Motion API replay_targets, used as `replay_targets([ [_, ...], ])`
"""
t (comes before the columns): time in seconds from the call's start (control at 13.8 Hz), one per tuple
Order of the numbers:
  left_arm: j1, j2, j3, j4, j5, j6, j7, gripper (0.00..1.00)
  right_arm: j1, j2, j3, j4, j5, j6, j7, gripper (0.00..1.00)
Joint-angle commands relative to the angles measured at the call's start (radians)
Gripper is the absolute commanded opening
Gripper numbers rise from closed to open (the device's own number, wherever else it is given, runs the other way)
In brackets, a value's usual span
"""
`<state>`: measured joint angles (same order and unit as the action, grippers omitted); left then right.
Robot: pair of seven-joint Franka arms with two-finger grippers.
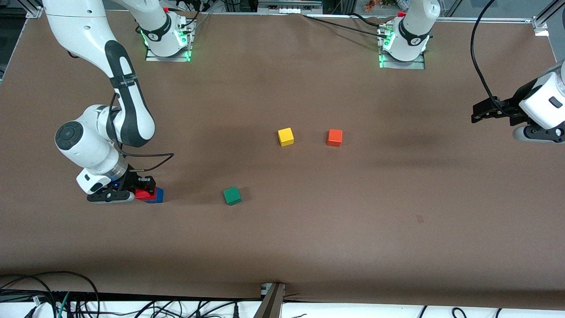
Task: Pass red block to right arm, stack on blue
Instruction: 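Lower the red cube onto the blue cube with the right gripper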
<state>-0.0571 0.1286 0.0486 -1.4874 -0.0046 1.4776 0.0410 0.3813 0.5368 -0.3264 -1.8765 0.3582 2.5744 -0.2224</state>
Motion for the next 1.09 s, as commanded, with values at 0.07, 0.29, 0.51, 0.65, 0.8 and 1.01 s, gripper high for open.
replay_targets([
  [0.07,0.0,0.014,-0.003,0.03,-0.015,-0.011,-0.012,1.0,-0.001,0.003,0.0,0.008,0.015,0.006,-0.008,1.0],
  [0.29,0.0,0.019,-0.003,0.03,-0.009,-0.011,-0.01,1.0,-0.001,0.0,-0.002,0.017,0.015,0.004,-0.014,1.0],
  [0.51,0.013,0.025,0.001,0.065,-0.015,-0.011,-0.006,1.0,0.005,-0.014,-0.016,0.028,-0.028,-0.005,-0.026,1.0],
  [0.65,0.013,0.031,0.004,0.068,-0.014,-0.014,-0.006,1.0,0.002,-0.046,-0.022,0.028,-0.033,-0.038,-0.029,1.0],
  [0.8,0.013,0.042,0.004,0.072,-0.014,-0.014,-0.007,1.0,0.004,-0.081,-0.031,0.045,-0.033,-0.118,-0.021,1.0],
  [1.01,0.013,0.046,0.004,0.072,-0.014,-0.014,-0.006,1.0,0.004,-0.124,-0.068,0.108,-0.031,-0.285,-0.017,1.0],
])
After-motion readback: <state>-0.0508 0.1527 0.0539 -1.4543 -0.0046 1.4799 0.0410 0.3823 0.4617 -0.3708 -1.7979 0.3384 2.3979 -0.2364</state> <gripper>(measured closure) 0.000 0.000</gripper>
